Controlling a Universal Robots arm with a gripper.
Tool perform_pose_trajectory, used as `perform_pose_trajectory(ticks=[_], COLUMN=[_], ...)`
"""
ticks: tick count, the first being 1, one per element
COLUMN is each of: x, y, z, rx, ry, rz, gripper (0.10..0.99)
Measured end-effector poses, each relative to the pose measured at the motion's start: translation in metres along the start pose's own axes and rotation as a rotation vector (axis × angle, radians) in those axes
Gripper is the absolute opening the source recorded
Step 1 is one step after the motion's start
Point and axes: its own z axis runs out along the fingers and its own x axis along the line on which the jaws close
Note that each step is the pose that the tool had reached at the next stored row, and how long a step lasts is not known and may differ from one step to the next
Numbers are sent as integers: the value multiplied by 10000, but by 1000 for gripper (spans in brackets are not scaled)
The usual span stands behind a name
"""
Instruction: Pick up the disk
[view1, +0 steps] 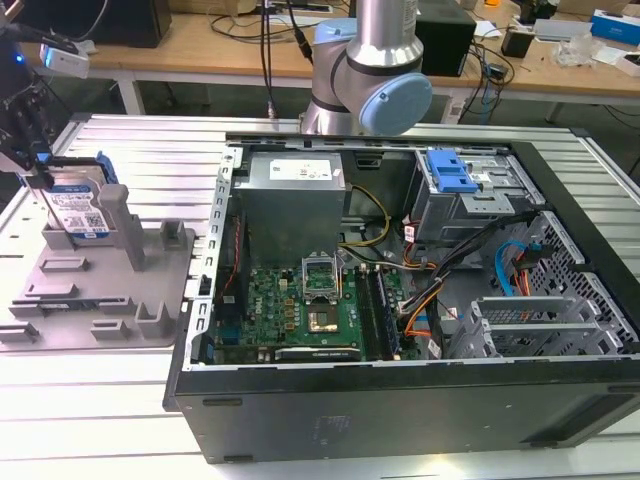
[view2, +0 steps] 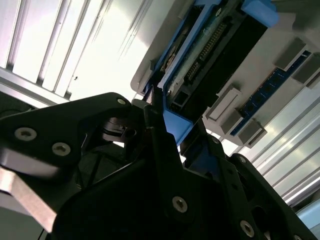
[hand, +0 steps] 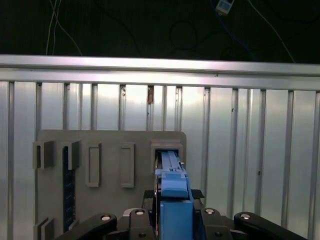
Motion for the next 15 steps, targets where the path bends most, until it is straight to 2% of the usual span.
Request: perform_pose_trajectory(ticks=[8,15], x=[6,10], y=[0,-2], z=[-25,-218], rx=[1,2], ry=[-9,-38], rz=[0,1], gripper=[369,369])
